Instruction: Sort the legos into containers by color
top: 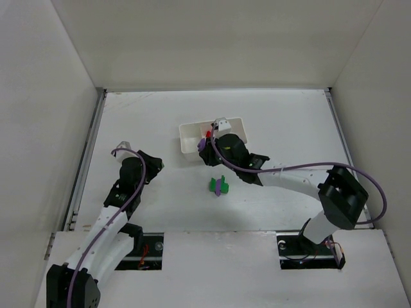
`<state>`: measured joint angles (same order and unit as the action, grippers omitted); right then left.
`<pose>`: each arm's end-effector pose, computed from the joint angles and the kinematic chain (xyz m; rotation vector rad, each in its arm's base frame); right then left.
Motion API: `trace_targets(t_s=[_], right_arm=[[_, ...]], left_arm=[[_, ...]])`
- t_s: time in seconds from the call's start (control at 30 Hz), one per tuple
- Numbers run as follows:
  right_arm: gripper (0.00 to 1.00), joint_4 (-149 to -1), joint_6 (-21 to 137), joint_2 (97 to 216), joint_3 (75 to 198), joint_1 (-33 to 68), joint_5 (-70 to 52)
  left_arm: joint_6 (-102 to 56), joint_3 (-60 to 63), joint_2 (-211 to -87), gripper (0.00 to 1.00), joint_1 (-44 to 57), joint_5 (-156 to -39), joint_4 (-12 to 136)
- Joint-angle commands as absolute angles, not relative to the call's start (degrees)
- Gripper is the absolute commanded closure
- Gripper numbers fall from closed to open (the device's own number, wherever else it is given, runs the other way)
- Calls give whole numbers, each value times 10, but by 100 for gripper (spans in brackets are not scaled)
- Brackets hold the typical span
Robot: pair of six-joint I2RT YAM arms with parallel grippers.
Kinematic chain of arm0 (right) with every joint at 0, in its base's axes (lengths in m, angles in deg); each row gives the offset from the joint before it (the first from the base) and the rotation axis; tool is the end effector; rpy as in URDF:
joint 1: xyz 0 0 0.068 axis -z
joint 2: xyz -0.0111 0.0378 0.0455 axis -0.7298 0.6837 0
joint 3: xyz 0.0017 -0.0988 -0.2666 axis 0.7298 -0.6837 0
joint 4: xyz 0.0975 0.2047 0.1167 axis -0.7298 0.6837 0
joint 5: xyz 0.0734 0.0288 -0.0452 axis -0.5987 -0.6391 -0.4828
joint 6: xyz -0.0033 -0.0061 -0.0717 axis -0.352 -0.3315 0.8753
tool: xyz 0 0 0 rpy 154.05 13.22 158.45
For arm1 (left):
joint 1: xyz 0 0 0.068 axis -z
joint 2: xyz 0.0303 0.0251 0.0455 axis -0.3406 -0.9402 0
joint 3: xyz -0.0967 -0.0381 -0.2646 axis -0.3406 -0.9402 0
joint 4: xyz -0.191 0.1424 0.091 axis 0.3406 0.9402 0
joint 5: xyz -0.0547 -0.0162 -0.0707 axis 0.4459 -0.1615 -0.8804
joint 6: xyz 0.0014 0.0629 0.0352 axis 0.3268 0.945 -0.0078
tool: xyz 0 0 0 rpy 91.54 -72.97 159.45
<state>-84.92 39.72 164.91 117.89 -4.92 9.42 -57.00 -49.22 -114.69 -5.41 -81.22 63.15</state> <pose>0.2400 0.2864 0.2587 -0.3395 2.0039 0.6768 0.1786 -0.0377 0.2278 -0.6122 1.8385 -0.5812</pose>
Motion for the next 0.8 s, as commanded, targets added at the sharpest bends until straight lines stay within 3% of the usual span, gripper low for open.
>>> trace_targets(t_s=[0.0, 0.43, 0.77], right_arm=[[78, -859, 408, 1666, 1223, -37, 95], [78, -838, 410, 1765, 1324, -33, 90], [78, -827, 444, 1698, 1250, 84, 134]], left_arm=[[-573, -487, -1143, 81, -43, -803, 597], [-574, -507, -1153, 81, -22, -821, 546], [-570, -470, -1215, 80, 39, -814, 478]])
